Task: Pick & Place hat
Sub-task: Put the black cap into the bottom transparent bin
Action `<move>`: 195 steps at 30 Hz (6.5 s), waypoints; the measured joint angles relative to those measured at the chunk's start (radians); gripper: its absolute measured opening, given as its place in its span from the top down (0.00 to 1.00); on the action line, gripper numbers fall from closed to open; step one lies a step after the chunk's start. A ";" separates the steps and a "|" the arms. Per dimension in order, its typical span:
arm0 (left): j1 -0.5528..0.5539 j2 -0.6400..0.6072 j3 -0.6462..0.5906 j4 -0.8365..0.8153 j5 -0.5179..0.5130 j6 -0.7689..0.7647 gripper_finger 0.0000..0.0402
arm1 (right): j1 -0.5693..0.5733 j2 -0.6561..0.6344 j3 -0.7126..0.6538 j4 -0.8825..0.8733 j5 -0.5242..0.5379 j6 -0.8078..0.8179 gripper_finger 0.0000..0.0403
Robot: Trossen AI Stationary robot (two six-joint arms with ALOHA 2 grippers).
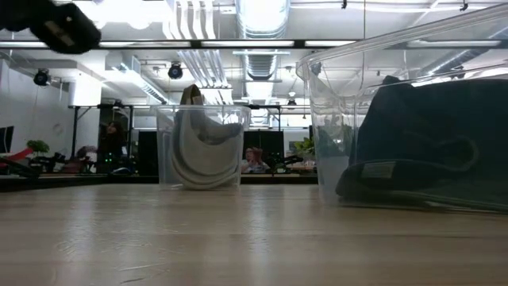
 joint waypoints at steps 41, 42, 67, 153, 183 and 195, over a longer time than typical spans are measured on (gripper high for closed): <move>-0.116 0.309 0.007 -0.041 0.266 0.168 0.65 | 0.000 0.001 -0.036 0.093 0.001 0.021 0.56; -0.121 0.308 0.007 -0.045 0.267 0.178 0.65 | 0.000 0.001 -0.036 0.101 0.001 0.021 0.56; -0.225 0.330 0.000 0.022 0.080 0.297 0.98 | 0.000 0.001 -0.036 0.139 -0.006 0.017 0.56; 0.112 0.104 0.413 -0.296 -0.499 0.354 1.00 | -0.013 0.194 -0.169 0.591 0.244 -0.621 0.56; 0.130 0.106 0.483 -0.392 -0.544 0.346 1.00 | -0.017 0.361 0.034 0.533 0.354 -0.654 0.56; 0.131 0.106 0.484 -0.365 -0.548 0.363 1.00 | -0.040 0.378 0.033 0.541 0.328 -0.586 0.61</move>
